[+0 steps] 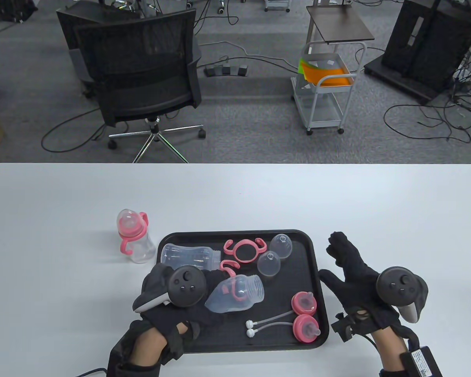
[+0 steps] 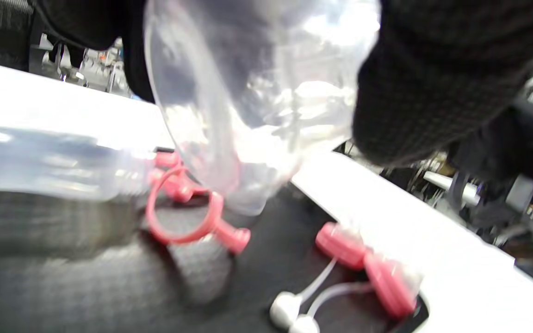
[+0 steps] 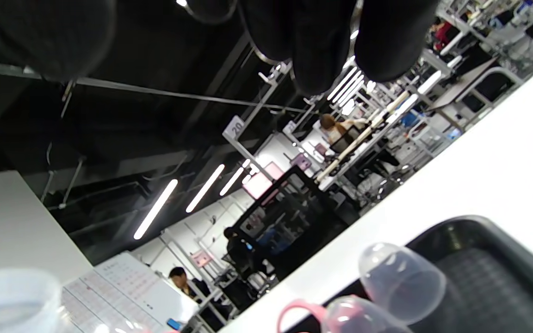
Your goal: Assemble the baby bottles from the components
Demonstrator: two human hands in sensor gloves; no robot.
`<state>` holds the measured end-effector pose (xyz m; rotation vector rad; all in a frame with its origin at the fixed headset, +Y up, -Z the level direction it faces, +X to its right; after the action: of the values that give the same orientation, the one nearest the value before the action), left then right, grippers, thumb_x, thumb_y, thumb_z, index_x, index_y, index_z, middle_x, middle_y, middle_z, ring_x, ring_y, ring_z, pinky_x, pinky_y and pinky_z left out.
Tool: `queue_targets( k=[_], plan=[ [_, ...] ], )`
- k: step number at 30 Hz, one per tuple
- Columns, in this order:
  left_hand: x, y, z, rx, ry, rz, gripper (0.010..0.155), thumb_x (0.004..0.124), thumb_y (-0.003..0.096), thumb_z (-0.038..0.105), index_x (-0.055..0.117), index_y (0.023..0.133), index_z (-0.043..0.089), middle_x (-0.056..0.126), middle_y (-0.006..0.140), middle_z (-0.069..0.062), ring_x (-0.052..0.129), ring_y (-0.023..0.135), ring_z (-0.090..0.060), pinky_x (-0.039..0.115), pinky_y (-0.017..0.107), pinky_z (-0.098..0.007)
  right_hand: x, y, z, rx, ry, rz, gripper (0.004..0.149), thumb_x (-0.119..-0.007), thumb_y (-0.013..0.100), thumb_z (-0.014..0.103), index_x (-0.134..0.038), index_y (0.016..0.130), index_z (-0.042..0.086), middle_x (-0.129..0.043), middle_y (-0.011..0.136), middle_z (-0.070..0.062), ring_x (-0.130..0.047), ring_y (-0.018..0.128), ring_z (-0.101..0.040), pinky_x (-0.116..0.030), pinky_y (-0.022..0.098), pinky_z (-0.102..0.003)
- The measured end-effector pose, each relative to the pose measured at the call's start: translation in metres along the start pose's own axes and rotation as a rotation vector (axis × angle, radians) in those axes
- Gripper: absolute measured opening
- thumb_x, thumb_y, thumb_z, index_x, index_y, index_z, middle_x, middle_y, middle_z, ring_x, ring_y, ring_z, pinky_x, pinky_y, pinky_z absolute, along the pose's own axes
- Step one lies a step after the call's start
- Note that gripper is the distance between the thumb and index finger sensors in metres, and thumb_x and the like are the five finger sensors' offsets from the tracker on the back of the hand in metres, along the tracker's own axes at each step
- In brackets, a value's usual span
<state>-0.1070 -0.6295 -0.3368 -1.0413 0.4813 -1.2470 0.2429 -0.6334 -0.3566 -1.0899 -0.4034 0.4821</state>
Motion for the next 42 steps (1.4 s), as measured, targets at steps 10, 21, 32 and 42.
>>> queue_targets(
  k=[10,21,32,42],
  plan=[
    [-0.025,0.024,0.045,0.025,-0.135,0.276,0.098,0.103,0.0361,0.064,0.062,0.109,0.013,0.078,0.102,-0.014,0.09,0.088,-0.043,0.065,0.071,-0.067,-0.009,-0.001,0.011,0.032,0.343,0.075,0.092,-0.075,0.038,0.062,-0.038,0.11,0.018,-0.053,0.108,-0.018,-0.072,0.094,-0.043,-0.071,0.066,-0.059],
    [0.001,0.057,0.105,0.064,-0.212,0.409,0.099,0.103,0.0356,0.065,0.062,0.108,0.011,0.078,0.102,-0.015,0.09,0.088,-0.042,0.066,0.071,-0.065,-0.015,-0.001,0.008,-0.018,0.481,0.086,0.106,-0.086,0.029,0.069,-0.049,0.108,0.009,-0.056,0.107,-0.022,-0.069,0.094,-0.049,-0.069,0.066,-0.063],
    [0.025,0.077,0.127,0.063,-0.196,0.38,0.101,0.103,0.0339,0.066,0.062,0.108,0.01,0.08,0.101,-0.017,0.092,0.087,-0.042,0.068,0.071,-0.063,-0.02,-0.001,-0.002,-0.096,0.555,0.088,0.101,-0.097,0.026,0.063,-0.059,0.102,0.007,-0.063,0.104,-0.02,-0.073,0.091,-0.048,-0.071,0.064,-0.063],
    [0.012,0.052,0.068,-0.135,-0.279,0.373,0.081,0.094,0.0444,0.063,0.068,0.105,0.016,0.08,0.098,-0.014,0.094,0.079,-0.04,0.07,0.066,-0.063,0.008,-0.002,-0.012,-0.104,0.491,-0.039,0.099,-0.098,0.027,0.063,-0.058,0.101,0.01,-0.069,0.101,-0.018,-0.083,0.09,-0.041,-0.072,0.067,-0.061]
  ],
)
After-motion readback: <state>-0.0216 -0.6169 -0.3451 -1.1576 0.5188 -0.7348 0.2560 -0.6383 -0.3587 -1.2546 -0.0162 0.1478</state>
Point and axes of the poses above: the tracker on the back of each hand, its own z axis roughly to the thumb side, its own y axis roughly from the wrist to the fingertips, x = y × z, the point moved 5 cm from there along y, roughly from the wrist to the fingertips
